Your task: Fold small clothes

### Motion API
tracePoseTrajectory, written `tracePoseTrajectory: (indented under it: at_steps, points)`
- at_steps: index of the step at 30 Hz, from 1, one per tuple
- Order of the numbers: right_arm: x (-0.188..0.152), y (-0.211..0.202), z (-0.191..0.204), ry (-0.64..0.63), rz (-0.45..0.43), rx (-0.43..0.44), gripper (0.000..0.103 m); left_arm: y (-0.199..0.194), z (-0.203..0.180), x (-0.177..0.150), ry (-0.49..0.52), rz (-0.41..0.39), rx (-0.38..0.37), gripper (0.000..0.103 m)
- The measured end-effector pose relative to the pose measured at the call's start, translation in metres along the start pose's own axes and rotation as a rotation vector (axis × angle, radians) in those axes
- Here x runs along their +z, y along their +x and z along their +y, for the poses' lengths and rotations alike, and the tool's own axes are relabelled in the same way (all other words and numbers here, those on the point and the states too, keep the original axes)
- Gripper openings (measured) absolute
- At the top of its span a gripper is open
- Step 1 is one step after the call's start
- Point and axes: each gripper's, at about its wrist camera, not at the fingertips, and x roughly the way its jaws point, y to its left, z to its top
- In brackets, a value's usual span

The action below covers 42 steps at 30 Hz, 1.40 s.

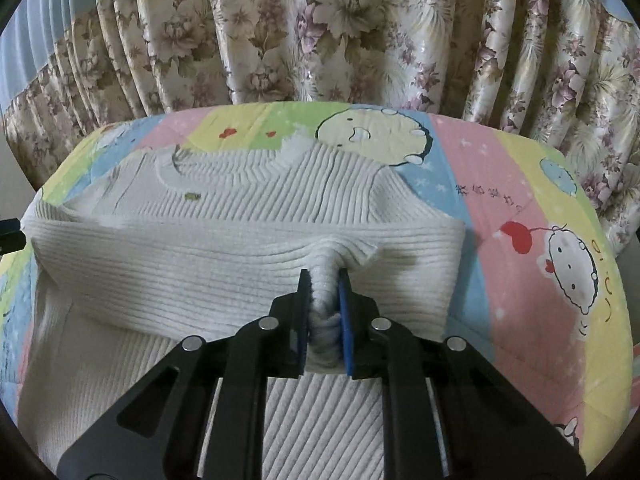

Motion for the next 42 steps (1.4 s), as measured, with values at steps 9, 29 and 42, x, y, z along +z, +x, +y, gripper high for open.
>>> tracePoseTrajectory:
  at_steps: [9,29,42]
  points:
    - [0.001,0.002,0.002,-0.031,0.009,-0.010,0.014,0.029,0.007,0.015,-0.105,0.009,-0.151,0.040]
    - [0.029,-0.001,-0.038,0.188,-0.071,0.002,0.014,0.030,-0.030,0.023,0.225,-0.004,-0.106,0.028]
    - [0.023,0.007,-0.025,0.156,-0.027,-0.034,0.015,0.023,-0.019,0.012,0.208,-0.043,-0.124,0.049]
